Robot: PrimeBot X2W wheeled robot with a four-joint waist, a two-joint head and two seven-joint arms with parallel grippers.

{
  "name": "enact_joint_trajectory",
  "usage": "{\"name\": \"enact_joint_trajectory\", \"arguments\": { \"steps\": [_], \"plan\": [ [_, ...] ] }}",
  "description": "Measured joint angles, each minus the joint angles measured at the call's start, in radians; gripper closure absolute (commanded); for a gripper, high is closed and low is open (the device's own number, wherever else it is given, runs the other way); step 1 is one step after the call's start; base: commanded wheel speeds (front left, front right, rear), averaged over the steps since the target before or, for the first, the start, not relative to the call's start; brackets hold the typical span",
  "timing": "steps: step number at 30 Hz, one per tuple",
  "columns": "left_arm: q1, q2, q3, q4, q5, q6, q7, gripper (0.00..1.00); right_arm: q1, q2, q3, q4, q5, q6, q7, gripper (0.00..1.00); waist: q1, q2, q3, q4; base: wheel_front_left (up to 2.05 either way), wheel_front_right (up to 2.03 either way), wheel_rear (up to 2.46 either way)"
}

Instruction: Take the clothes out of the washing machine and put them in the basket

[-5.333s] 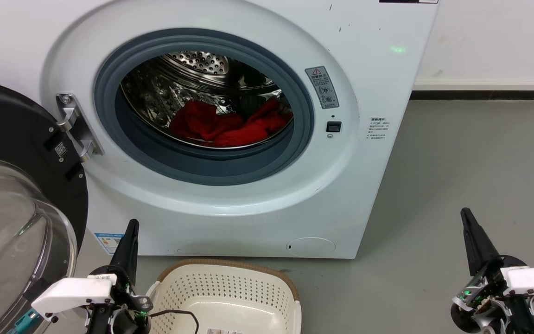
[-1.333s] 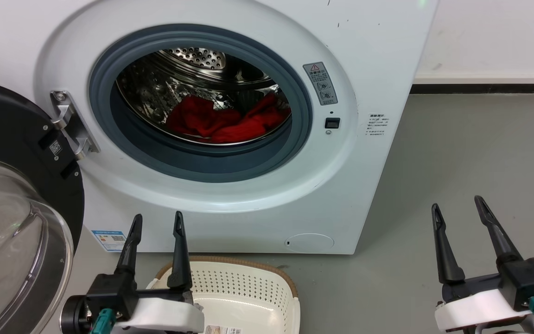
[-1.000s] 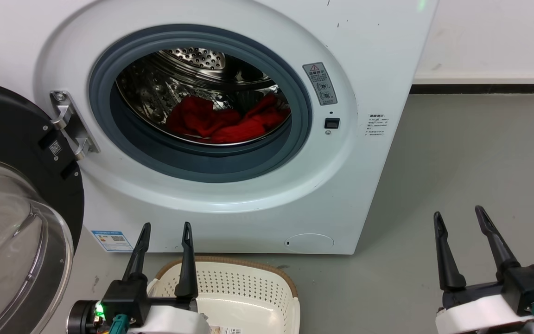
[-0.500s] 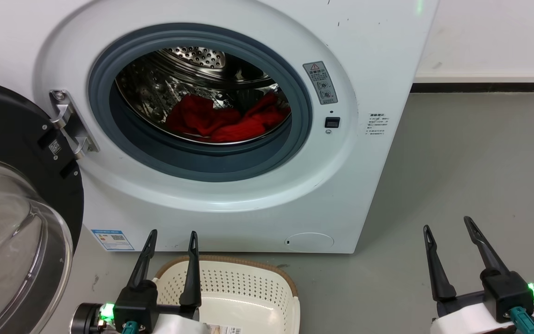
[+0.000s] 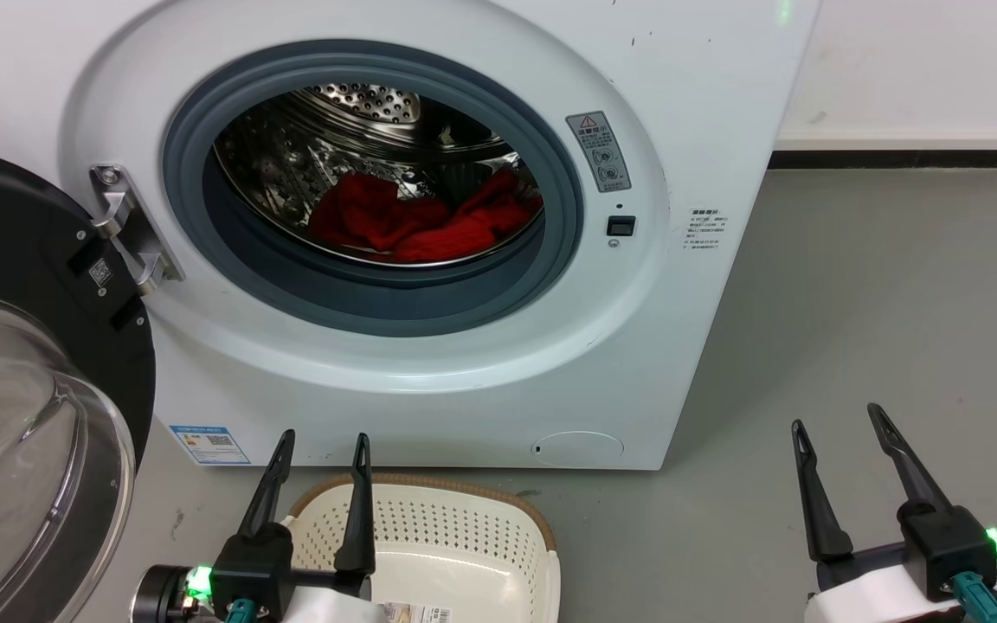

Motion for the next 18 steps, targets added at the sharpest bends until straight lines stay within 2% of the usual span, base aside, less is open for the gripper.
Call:
{"name": "enact_joint_trajectory", "arguments": {
  "steps": [7,10,15,18],
  "plan": [
    [-0.003,0.000,0.007,0.003,-0.013,-0.006,0.000,0.00,-0.003,0.000,-0.008,0.000,0.000,0.000,0.000,0.00,0.0000,0.0000,0.017,-0.006,0.00,0.00,0.00],
    [-0.033,-0.001,0.014,0.014,-0.002,-0.024,0.000,0.00,-0.025,0.000,-0.013,-0.004,0.000,0.000,0.000,0.00,0.0000,0.0000,0.043,-0.016,0.00,0.00,0.00],
    [-0.149,0.017,0.048,0.062,-0.009,-0.083,0.000,0.00,-0.081,-0.001,-0.019,-0.033,0.019,0.000,0.000,0.00,0.0000,0.0000,0.118,-0.048,0.00,0.00,0.00],
    [-0.255,0.062,0.061,0.116,-0.005,-0.119,0.000,0.00,-0.109,-0.001,-0.018,-0.047,0.042,0.000,0.000,0.00,0.0000,0.0000,0.173,-0.076,0.00,0.00,0.00]
  ]
}}
